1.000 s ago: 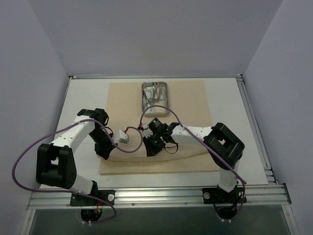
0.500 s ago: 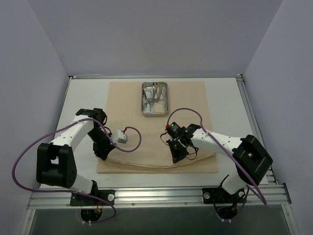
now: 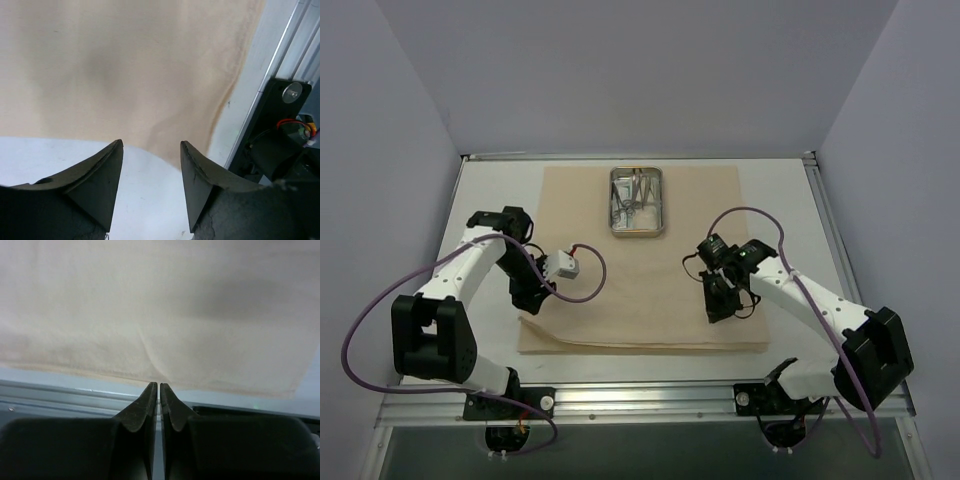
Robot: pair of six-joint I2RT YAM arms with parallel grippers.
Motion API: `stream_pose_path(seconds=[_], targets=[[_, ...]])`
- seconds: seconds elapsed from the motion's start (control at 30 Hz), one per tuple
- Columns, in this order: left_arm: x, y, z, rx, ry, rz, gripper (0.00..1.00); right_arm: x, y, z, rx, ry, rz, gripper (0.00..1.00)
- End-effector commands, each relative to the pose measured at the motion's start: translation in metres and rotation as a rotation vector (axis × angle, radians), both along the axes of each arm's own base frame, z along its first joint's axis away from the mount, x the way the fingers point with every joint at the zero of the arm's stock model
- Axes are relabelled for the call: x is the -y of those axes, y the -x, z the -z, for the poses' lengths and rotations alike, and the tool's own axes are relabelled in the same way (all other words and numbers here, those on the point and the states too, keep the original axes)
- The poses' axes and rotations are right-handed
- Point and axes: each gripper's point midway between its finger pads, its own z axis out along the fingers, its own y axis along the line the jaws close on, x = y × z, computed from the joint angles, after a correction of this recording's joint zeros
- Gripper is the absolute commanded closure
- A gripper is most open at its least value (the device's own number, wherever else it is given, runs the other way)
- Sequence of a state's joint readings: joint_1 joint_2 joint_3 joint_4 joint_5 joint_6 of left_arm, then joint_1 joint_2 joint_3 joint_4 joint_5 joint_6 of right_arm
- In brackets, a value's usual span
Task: Open and lay out the surgical kit
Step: Smooth out the surgical kit at the center of the board.
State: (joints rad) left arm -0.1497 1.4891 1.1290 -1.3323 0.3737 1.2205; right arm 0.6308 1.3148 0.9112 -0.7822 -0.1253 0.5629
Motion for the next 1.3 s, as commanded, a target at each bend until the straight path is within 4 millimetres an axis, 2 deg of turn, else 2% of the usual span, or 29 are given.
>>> stream_pose_path(seconds=[0.0, 0.07, 0.1, 0.13, 0.2, 0.23, 0.27, 0.3, 0.33, 0.4, 0.43, 0.47, 0.5, 0.53, 0.57, 0.6, 0.63, 0.67, 0.77, 0.83, 0.87, 0.9, 0.93, 1.0, 1.1, 1.17, 1.2, 1.23, 1.27], targets=[[-0.001, 0.054, -0.044, -0.197, 0.042, 0.003, 0.41, 0.019, -0.033, -0.027, 0.096, 0.053, 0.025, 0.96], [-0.003, 0.054, -0.044, -0.192, 0.03, 0.01, 0.41, 0.023, -0.048, -0.033, 0.134, 0.054, 0.042, 0.91], [-0.003, 0.054, -0.043, -0.201, 0.025, -0.002, 0.41, 0.029, -0.055, -0.035, 0.148, 0.051, 0.071, 0.84], [-0.004, 0.055, -0.043, -0.207, 0.02, -0.01, 0.41, 0.034, -0.056, -0.034, 0.151, 0.051, 0.088, 0.6], [-0.005, 0.057, -0.043, -0.21, 0.011, -0.014, 0.39, 0.046, -0.059, -0.036, 0.176, 0.059, 0.142, 0.44], [-0.005, 0.055, -0.043, -0.203, 0.011, -0.02, 0.37, 0.063, -0.063, -0.035, 0.183, 0.084, 0.204, 0.37], [-0.003, 0.049, -0.042, -0.182, 0.015, -0.043, 0.03, 0.075, -0.064, -0.033, 0.199, 0.107, 0.241, 0.35], [0.001, 0.038, -0.041, -0.169, -0.006, -0.162, 0.01, 0.086, -0.07, -0.032, 0.23, 0.13, 0.279, 0.34], [0.007, -0.002, -0.033, -0.03, 0.007, -0.244, 0.03, 0.098, -0.076, -0.03, 0.243, 0.132, 0.338, 0.32], [0.011, -0.039, -0.018, 0.026, -0.021, -0.456, 0.04, 0.098, -0.093, -0.022, 0.294, 0.076, 0.39, 0.32], [0.008, -0.058, -0.008, 0.084, -0.043, -0.487, 0.11, 0.101, -0.098, -0.018, 0.299, 0.07, 0.424, 0.32], [0.011, -0.056, 0.0, 0.069, -0.064, -0.474, 0.16, 0.108, -0.102, -0.009, 0.286, 0.07, 0.488, 0.32], [0.008, -0.054, 0.011, 0.064, -0.112, -0.449, 0.19, 0.113, -0.093, 0.005, 0.24, 0.089, 0.507, 0.33], [0.005, -0.036, 0.027, 0.027, -0.163, -0.413, 0.19, 0.117, -0.087, 0.018, 0.185, 0.112, 0.518, 0.33], [0.012, -0.023, 0.035, 0.03, -0.201, -0.332, 0.19, 0.123, -0.078, 0.026, 0.138, 0.139, 0.532, 0.33], [0.014, -0.02, 0.039, 0.082, -0.216, -0.275, 0.18, 0.126, -0.07, 0.033, 0.099, 0.166, 0.545, 0.32], [0.01, -0.013, 0.045, 0.119, -0.28, -0.224, 0.18, 0.124, -0.065, 0.04, 0.053, 0.171, 0.533, 0.32], [0.016, 0.011, 0.058, 0.107, -0.321, -0.116, 0.18, 0.12, -0.065, 0.044, 0.04, 0.153, 0.525, 0.32], [0.019, 0.021, 0.067, 0.177, -0.386, -0.034, 0.19, 0.105, -0.057, 0.061, -0.011, 0.077, 0.546, 0.36], [0.025, 0.024, 0.066, 0.186, -0.382, 0.001, 0.25, 0.101, -0.046, 0.073, -0.065, 0.069, 0.554, 0.54], [0.029, 0.026, 0.065, 0.183, -0.37, 0.016, 0.28, 0.097, -0.045, 0.073, -0.081, 0.05, 0.542, 0.66], [0.034, 0.028, 0.059, 0.197, -0.346, 0.053, 0.29, 0.098, -0.044, 0.073, -0.086, 0.058, 0.539, 0.92], [0.038, 0.029, 0.055, 0.21, -0.328, 0.078, 0.31, 0.101, -0.043, 0.069, -0.086, 0.067, 0.546, 1.0], [0.06, 0.043, 0.039, 0.194, -0.215, 0.151, 0.32, 0.112, -0.046, 0.061, -0.058, 0.106, 0.568, 1.0], [0.085, 0.078, 0.012, 0.044, -0.039, 0.228, 0.32, 0.127, -0.048, 0.032, 0.002, 0.124, 0.624, 1.0], [0.091, 0.081, 0.002, 0.023, 0.0, 0.219, 0.28, 0.129, -0.055, 0.017, 0.047, 0.108, 0.647, 1.0], [0.095, 0.076, -0.001, 0.039, 0.009, 0.183, 0.24, 0.129, -0.057, 0.011, 0.064, 0.102, 0.646, 0.83], [0.1, 0.065, -0.006, 0.077, 0.014, 0.146, 0.2, 0.134, -0.059, 0.004, 0.087, 0.119, 0.643, 0.76], [0.11, 0.051, -0.009, 0.117, 0.028, 0.073, 0.15, 0.138, -0.072, -0.008, 0.138, 0.13, 0.64, 0.71]])
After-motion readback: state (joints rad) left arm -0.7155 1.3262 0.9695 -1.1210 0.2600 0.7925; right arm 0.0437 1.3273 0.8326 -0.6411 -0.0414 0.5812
